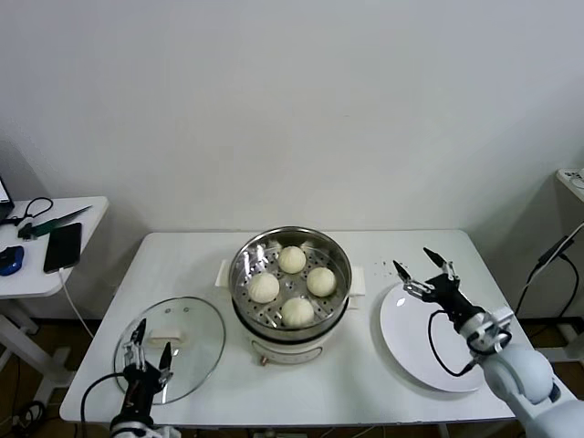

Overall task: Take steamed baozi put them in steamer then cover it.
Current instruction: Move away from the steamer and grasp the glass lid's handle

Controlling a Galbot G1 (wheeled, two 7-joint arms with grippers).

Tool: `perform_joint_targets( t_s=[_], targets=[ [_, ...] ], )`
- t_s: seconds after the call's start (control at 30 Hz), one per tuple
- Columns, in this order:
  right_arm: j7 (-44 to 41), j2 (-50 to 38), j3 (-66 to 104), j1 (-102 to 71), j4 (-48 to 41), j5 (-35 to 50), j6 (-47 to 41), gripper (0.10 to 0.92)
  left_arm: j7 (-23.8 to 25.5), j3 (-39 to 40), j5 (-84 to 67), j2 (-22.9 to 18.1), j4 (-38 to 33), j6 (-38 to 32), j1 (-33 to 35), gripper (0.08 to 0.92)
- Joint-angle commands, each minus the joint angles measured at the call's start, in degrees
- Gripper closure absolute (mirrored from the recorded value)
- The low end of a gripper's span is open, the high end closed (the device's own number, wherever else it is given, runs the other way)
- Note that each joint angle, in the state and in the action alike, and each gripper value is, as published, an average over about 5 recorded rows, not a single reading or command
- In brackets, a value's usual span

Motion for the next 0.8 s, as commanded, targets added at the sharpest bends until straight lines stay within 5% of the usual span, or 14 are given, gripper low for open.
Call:
perform_joint_targets(
  t_s=[0.03, 0.8],
  targets=[
    [1.8, 4.1, 8.3, -9.3, 1.7, -2.9, -2.2, 0.203, -2.9, 0.7, 22.5, -0.7, 10.0, 1.1, -6.0, 0.177],
    [1.3, 5.0, 4.3, -6.7, -1.3, -6.0, -0.1, 0.203, -12.0, -1.0, 25.8, -1.8, 24.2, 3.0, -15.9, 0.177]
  ],
)
